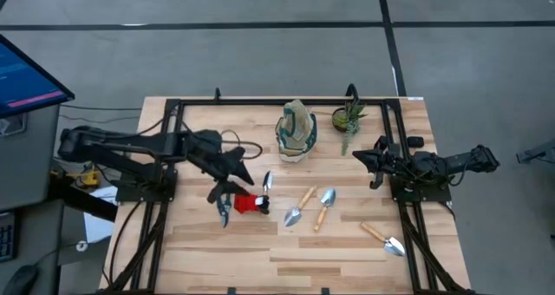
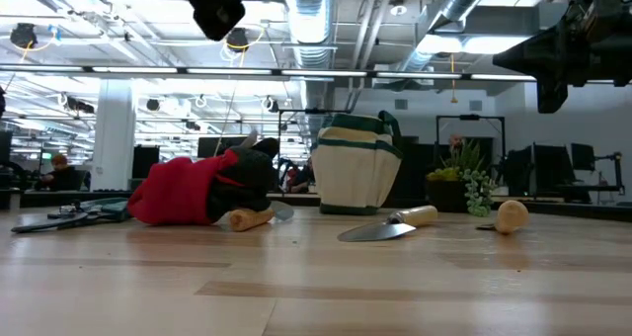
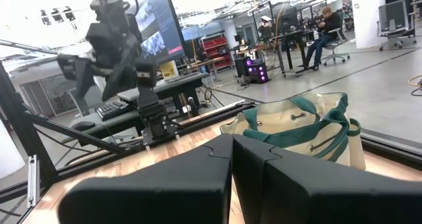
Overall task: Pick & Place Garden tools in Gardening bag
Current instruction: Put the red gloves into the brown gardening bag
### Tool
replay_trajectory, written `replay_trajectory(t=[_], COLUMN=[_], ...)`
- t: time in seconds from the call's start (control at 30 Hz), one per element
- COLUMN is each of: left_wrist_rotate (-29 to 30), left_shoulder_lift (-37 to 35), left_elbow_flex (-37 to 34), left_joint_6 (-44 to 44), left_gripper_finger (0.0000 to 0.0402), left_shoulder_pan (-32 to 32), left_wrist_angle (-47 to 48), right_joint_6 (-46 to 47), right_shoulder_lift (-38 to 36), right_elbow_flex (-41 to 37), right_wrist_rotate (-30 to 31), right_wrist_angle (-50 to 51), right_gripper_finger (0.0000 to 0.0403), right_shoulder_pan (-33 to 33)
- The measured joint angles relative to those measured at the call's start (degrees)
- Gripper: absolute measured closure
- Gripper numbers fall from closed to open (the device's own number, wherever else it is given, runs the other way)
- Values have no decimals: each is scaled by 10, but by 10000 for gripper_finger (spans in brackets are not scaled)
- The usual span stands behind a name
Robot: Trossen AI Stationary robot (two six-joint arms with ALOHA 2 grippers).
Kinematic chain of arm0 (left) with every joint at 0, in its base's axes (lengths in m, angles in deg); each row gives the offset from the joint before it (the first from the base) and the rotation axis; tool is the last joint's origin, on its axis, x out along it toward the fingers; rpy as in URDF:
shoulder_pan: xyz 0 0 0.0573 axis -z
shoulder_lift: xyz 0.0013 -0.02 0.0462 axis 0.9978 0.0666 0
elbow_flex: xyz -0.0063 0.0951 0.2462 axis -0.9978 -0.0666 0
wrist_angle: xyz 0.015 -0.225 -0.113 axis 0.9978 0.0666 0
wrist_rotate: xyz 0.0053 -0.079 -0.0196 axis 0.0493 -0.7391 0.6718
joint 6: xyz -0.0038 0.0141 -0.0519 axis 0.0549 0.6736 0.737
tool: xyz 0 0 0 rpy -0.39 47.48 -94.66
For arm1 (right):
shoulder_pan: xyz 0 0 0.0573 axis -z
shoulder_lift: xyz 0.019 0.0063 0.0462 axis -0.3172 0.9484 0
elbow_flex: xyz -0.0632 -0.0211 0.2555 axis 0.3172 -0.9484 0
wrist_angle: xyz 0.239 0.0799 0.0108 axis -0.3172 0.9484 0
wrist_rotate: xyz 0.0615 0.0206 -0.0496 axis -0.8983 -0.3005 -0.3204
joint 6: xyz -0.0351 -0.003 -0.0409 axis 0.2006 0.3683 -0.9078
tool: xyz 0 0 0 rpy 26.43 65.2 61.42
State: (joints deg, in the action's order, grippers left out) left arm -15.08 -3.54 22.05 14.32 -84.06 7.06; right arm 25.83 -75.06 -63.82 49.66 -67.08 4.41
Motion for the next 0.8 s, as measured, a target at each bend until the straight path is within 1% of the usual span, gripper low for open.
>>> replay_trajectory(t=[0.07,0.17,0.37,0.57,0.73,0.8], left_wrist_rotate=[10,15,36,82,86,97], left_shoulder_lift=[3,19,76,124,147,158], left_elbow_flex=[0,0,0,-13,-39,-47], left_joint_6=[-16,-41,-96,-100,-100,-100], left_gripper_finger=[200,188,151,114,99,97], left_shoulder_pan=[13,33,64,62,62,62], left_wrist_angle=[23,32,36,35,38,29], right_joint_6=[0,0,0,0,0,0], right_shoulder_lift=[0,0,0,0,0,0], right_elbow_flex=[0,0,0,0,0,0], right_wrist_rotate=[0,0,0,0,0,0], right_wrist_angle=[0,0,3,3,3,3], right_gripper_finger=[403,403,403,403,403,403], right_shoulder_pan=[0,0,0,0,0,0])
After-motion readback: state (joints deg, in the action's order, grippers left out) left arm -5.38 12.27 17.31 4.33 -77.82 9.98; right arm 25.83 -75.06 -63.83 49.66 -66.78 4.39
